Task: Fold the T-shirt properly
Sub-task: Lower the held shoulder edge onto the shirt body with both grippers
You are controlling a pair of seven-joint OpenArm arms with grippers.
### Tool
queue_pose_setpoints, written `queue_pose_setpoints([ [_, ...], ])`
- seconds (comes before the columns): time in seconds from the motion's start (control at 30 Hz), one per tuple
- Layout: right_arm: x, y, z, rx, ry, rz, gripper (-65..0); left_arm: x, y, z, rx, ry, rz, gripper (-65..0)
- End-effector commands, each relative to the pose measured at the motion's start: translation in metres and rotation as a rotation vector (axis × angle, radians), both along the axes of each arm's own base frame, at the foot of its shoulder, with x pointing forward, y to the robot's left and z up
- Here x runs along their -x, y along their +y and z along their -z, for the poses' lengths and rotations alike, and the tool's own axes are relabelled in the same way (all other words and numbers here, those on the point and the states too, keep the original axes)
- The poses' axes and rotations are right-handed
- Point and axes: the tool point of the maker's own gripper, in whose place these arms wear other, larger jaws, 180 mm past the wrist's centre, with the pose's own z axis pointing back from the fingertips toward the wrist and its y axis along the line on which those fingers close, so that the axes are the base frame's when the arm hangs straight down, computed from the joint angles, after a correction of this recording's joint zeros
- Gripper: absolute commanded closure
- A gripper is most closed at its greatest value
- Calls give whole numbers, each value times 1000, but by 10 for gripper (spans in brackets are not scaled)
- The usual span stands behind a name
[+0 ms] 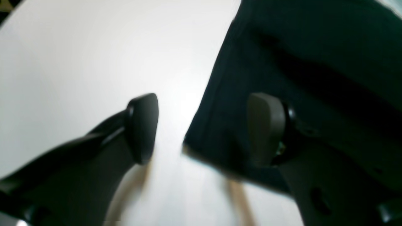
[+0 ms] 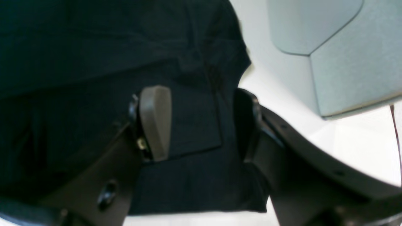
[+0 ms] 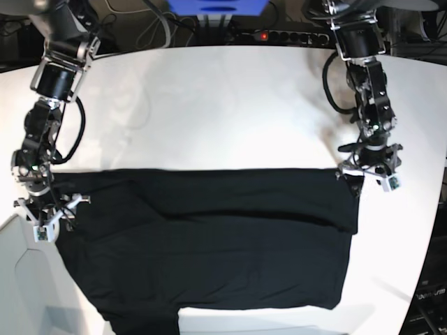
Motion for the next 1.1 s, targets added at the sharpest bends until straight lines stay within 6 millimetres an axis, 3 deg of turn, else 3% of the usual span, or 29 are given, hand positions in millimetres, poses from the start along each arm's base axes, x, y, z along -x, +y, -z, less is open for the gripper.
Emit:
queue_pose_setpoints([
  [0.0,-7,-6,-19,13,-56,0,-325,-8,7,-15,-22,-46,-7,-424],
  [0.13,-1,-7,-13,18,-42,-1,-325,-6,6,-11,-19,-35,-7,-424],
  [0.33,-1,-9,-13,21,-44,1,-323,-3,2,21,33,35,-26,-422],
  [0.53,8,-43,-4,9,-13,76,-325,-1,-5,38,52,79,-14,-416],
  [0.6,10,-55,2,-2,5,104,-325,-5,-14,39,41,85,20,-355],
  [0.83,28,-67,21,-10,54,135,-322,-4,-20,42,45,91,32,-15],
  [1.07,42,-68,35,-9,92,140,-322,-2,-19,44,44,97,30,-9],
])
